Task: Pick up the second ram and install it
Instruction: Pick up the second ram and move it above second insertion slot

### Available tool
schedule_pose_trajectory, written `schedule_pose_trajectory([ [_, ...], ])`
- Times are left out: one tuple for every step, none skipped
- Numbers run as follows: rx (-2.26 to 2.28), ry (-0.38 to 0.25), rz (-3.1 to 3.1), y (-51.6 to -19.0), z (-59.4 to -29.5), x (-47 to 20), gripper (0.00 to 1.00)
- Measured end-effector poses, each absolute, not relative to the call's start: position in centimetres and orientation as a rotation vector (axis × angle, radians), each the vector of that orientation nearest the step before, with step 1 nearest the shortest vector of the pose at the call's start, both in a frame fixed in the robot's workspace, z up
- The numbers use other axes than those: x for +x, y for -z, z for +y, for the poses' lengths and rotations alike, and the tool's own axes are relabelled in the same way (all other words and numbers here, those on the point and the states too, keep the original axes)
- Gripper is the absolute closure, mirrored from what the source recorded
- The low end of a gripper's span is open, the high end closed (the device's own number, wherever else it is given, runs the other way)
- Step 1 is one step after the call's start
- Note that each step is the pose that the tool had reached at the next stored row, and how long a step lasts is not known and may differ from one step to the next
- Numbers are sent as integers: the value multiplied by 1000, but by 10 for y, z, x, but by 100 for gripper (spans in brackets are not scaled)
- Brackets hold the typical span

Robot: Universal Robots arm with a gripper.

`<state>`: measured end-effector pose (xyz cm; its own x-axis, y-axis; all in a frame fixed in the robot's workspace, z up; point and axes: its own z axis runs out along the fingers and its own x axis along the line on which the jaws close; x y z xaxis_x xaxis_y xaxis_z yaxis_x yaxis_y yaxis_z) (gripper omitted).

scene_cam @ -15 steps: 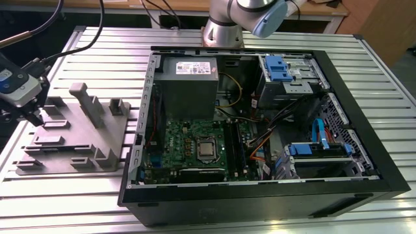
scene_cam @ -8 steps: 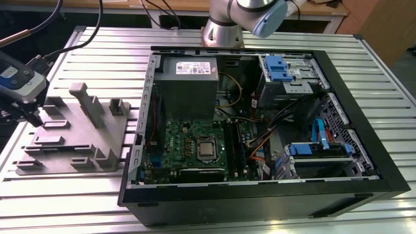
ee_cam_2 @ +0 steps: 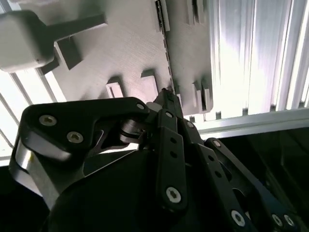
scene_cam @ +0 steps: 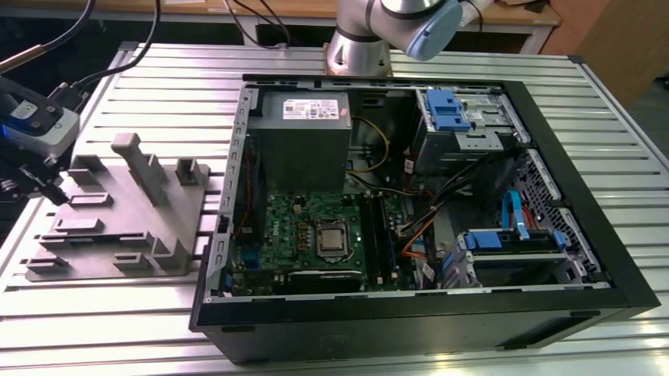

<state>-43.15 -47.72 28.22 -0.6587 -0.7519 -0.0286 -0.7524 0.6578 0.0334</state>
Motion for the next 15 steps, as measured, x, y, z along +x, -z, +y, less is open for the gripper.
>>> schedule_pose_trajectory([
  [-1318, -65, 2839, -282, -477, -431, 90],
  [-1343, -64, 2829, -282, -477, -431, 90],
  [-1367, -63, 2819, -282, -477, -431, 90],
  [-1392, -62, 2808, -282, -477, -431, 90],
  [-1419, -61, 2795, -281, -477, -432, 90],
  [-1444, -61, 2783, -281, -477, -432, 90],
  [-1468, -60, 2771, -281, -477, -431, 90],
  [-1493, -60, 2759, -281, -477, -431, 90],
  [-1518, -59, 2746, -281, -477, -431, 90],
  [-1543, -59, 2733, -280, -477, -431, 90],
  [-1567, -59, 2719, -280, -477, -431, 90],
  [-1593, -59, 2704, -280, -477, -431, 90],
  [-1618, -59, 2690, -279, -477, -432, 90],
  [-1642, -59, 2676, -278, -477, -432, 90],
  [-1666, -60, 2661, -278, -477, -432, 90],
])
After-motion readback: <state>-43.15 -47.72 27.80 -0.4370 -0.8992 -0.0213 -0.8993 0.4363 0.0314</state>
